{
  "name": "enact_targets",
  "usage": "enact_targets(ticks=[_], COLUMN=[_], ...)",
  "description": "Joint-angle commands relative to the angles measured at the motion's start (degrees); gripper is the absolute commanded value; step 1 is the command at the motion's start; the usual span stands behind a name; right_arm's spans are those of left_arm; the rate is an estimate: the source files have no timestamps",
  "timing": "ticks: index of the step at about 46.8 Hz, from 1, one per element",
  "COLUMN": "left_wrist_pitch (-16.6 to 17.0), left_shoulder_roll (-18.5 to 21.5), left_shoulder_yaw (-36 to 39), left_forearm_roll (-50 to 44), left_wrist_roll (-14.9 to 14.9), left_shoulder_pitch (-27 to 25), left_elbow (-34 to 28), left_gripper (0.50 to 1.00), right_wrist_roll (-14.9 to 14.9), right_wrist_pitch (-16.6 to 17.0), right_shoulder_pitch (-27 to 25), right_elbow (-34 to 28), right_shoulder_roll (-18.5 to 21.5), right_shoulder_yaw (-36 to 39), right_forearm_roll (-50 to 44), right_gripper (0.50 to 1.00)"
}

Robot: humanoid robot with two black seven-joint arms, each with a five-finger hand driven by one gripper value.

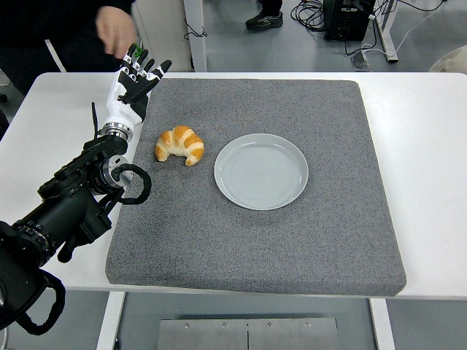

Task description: Place the bread on the plate

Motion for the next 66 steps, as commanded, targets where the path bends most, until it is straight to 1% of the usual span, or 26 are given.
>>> enact_targets(ticks=[1, 25, 41, 44, 51, 59, 66], left_wrist_pitch=[-0.1, 0.0, -0.3, -0.3, -0.3, -0.3, -0.2], left_shoulder_roll=[0.1, 0.4, 2.5, 2.5, 4.7, 7.6, 11.2], left_shoulder_yaw=[-0.1, -0.3, 0.9, 1.0, 5.2, 9.0, 12.5], left_forearm_roll=[0.0, 0.0, 1.1, 1.1, 1.1, 1.1, 1.1], left_wrist_roll=[0.1, 0.0, 0.9, 1.4, 3.0, 3.0, 3.0], left_shoulder_pitch=[-0.1, -0.1, -0.8, -0.8, -1.4, -2.7, -2.8], left_elbow=[0.0, -0.1, -0.2, -0.6, -0.8, -2.3, -6.4], left_gripper=[0.968, 0.969, 0.968, 0.968, 0.969, 0.969, 0.969], right_wrist_roll=[0.0, 0.0, 0.1, 0.0, 0.0, 0.0, 0.0], right_wrist_pitch=[0.0, -0.1, 0.0, 0.0, 0.0, -0.1, -0.1], right_shoulder_pitch=[0.0, 0.0, 0.0, 0.0, 0.0, 0.0, 0.0], right_elbow=[0.0, 0.0, 0.0, 0.0, 0.0, 0.0, 0.0], right_shoulder_roll=[0.0, 0.0, 0.0, 0.0, 0.0, 0.0, 0.0], right_shoulder_yaw=[0.0, 0.0, 0.0, 0.0, 0.0, 0.0, 0.0], right_forearm_roll=[0.0, 0.0, 0.0, 0.0, 0.0, 0.0, 0.0], right_gripper=[1.000, 1.000, 1.000, 1.000, 1.000, 1.000, 1.000])
